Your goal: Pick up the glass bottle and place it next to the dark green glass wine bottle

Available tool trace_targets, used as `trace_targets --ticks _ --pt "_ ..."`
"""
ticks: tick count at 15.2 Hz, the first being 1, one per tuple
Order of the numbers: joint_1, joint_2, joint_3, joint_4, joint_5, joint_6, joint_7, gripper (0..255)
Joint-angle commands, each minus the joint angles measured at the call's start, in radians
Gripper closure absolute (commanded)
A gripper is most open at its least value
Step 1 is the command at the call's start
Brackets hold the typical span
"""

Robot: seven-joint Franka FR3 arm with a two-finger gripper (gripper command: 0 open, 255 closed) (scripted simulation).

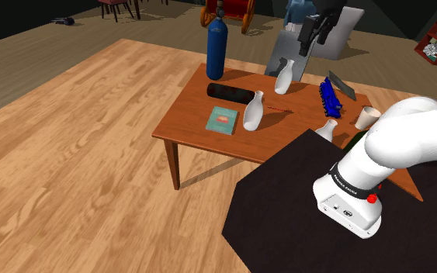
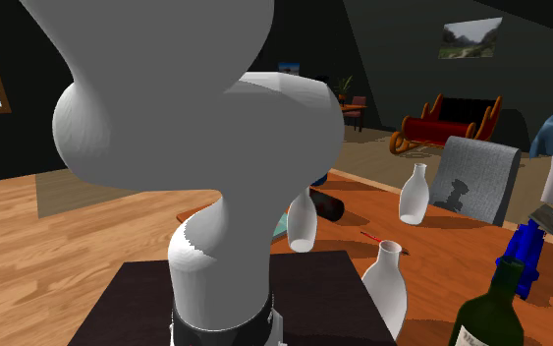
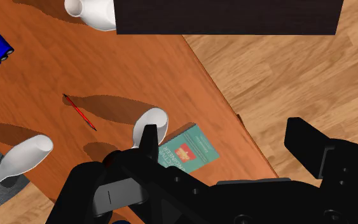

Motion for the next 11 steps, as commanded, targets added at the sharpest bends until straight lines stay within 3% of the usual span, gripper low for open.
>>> trace_targets --ticks 1,11 --pt "0.000 0.000 0.000 0.000 0.000 0.000 0.000 0" --pt "-0.046 0.190 -0.142 -0.143 -0.057 0.379 -0.100 0"
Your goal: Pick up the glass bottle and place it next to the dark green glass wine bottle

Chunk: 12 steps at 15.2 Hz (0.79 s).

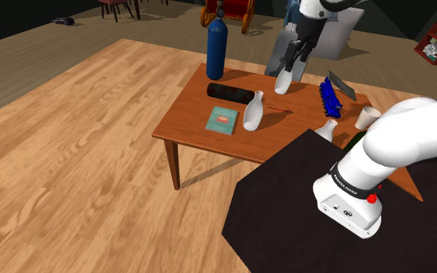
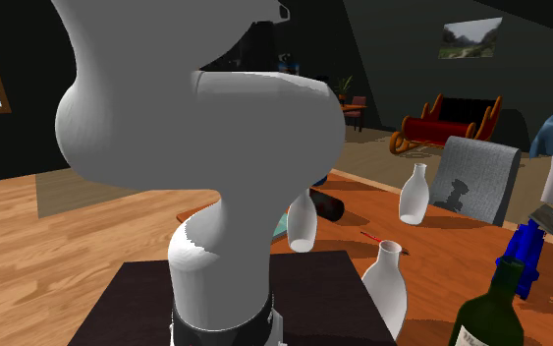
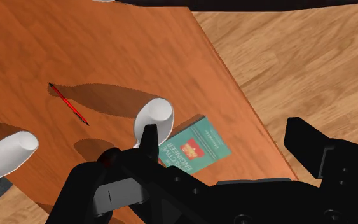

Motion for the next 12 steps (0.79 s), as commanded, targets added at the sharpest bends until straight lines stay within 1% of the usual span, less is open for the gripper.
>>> trace_targets --ticks 1,7,10,12 --pt "-0.007 0.053 -0.026 -0.017 -0.007 0.081 -0.018 0" --pt "-0.020 0.259 -0.109 -0.016 -0.006 0.310 -0.091 0" --pt "-0.018 0.377 -0.149 0.006 0.016 0.416 -0.139 0" --pt "-0.014 0.460 -0.174 0.028 0.044 0.482 -0.179 0"
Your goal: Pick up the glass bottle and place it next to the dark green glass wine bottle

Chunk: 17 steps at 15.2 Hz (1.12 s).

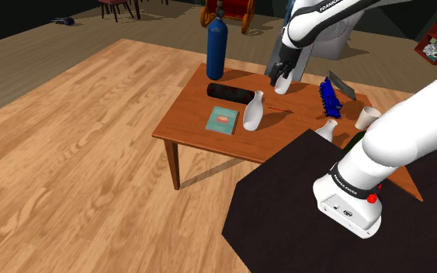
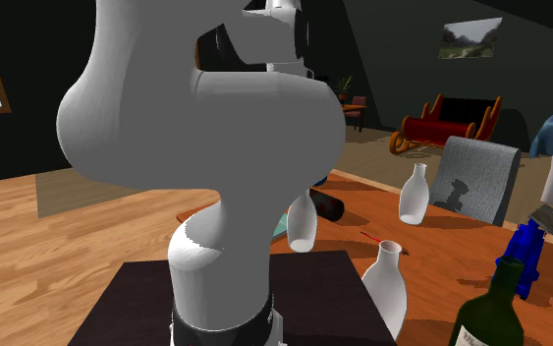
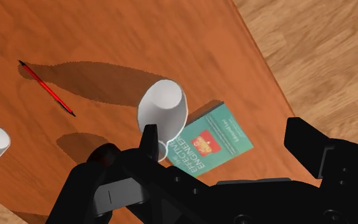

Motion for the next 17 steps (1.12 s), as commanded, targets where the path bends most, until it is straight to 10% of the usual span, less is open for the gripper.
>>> trace_targets --ticks 1,17 --pt "0.005 0.088 -0.025 0.029 0.033 0.066 -0.044 0" --pt "-0.109 0.670 0.039 0.345 0.439 0.323 -0.433 0"
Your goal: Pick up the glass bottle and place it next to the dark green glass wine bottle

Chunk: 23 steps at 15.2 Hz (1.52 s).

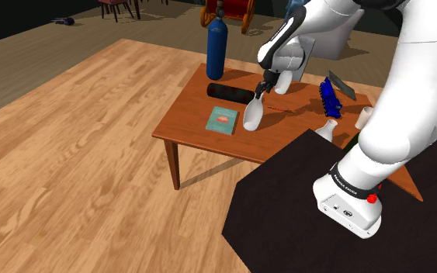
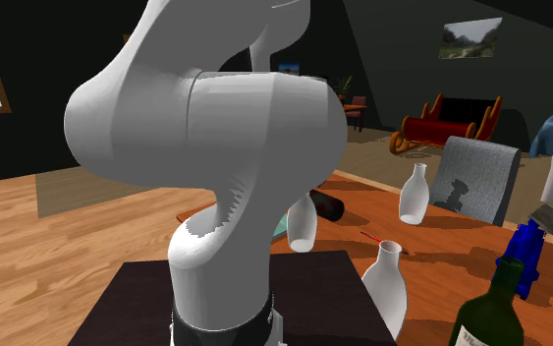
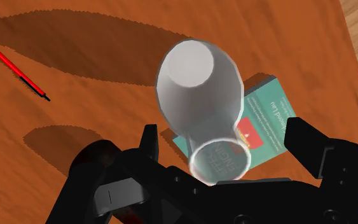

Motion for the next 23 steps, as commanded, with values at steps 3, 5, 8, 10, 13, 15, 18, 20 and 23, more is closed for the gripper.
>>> trace_targets --ticks 3,5,8,10,13,15,18,20,23 --pt "-0.017 0.059 0.022 0.025 0.026 0.033 -0.020 0" --pt "-0.023 0.080 0.031 0.033 0.034 0.047 -0.027 0" --pt "-0.023 0.080 0.031 0.033 0.034 0.047 -0.026 0" --pt "-0.023 0.080 0.031 0.033 0.034 0.047 -0.026 0" --pt "-0.023 0.080 0.031 0.033 0.034 0.047 -0.026 255" --pt "-0.023 0.080 0.031 0.033 0.034 0.047 -0.026 255" --pt "-0.023 0.080 0.031 0.033 0.034 0.047 -0.026 255" --pt "-0.023 0.080 0.031 0.033 0.034 0.047 -0.026 255" --pt "-0.018 0.067 0.025 0.030 0.029 0.037 -0.022 255"
